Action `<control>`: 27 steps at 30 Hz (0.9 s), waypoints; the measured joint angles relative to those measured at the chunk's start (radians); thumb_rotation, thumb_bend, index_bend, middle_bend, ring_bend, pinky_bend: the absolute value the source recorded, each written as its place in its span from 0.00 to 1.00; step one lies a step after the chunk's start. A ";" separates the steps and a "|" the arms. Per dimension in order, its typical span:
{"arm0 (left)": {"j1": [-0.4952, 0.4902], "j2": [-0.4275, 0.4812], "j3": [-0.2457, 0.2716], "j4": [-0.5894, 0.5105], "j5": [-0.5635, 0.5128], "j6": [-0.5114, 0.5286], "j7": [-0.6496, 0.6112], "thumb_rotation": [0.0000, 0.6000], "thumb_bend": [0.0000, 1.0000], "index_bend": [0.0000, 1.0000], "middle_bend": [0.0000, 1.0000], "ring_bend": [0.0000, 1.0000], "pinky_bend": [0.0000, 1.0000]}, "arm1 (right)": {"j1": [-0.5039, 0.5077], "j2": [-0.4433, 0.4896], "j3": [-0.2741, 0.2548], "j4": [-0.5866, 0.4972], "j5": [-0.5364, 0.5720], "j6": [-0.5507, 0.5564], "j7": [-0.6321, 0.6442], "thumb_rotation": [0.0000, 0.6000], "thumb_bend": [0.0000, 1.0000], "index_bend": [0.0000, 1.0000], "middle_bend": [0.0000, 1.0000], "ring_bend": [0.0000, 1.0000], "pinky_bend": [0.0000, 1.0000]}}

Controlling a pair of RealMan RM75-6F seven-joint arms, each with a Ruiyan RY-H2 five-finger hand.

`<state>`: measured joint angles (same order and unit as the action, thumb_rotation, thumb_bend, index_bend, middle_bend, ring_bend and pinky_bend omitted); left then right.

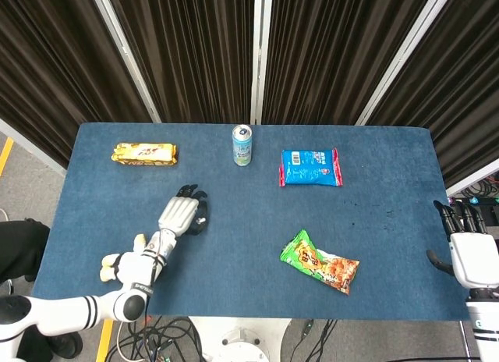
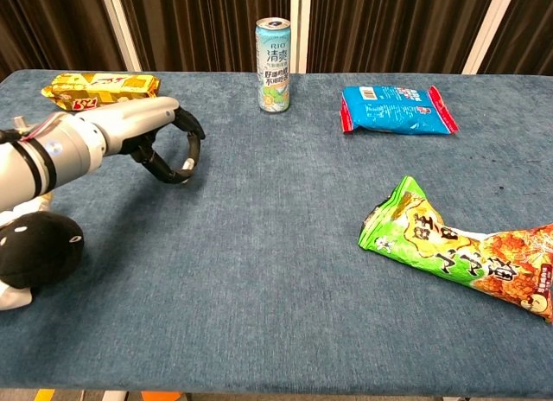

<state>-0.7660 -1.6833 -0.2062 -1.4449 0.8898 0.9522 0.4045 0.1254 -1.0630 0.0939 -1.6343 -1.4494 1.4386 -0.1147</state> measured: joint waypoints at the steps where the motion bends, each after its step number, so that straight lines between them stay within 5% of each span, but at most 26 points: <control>1: 0.000 0.000 0.000 0.005 -0.001 -0.002 -0.004 1.00 0.39 0.57 0.20 0.02 0.00 | 0.000 0.000 0.000 0.000 0.000 -0.001 0.000 1.00 0.11 0.06 0.16 0.00 0.06; 16: 0.009 0.003 0.011 0.028 0.005 -0.005 -0.033 1.00 0.39 0.51 0.19 0.02 0.00 | 0.002 0.002 -0.004 -0.007 -0.003 -0.006 0.000 1.00 0.11 0.06 0.16 0.00 0.06; 27: 0.006 0.018 0.029 0.001 0.010 -0.014 -0.016 1.00 0.39 0.26 0.15 0.01 0.00 | -0.003 0.000 -0.005 -0.001 -0.005 0.001 0.007 1.00 0.12 0.06 0.16 0.00 0.06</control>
<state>-0.7602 -1.6651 -0.1768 -1.4441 0.9001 0.9379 0.3883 0.1225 -1.0628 0.0894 -1.6356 -1.4541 1.4398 -0.1076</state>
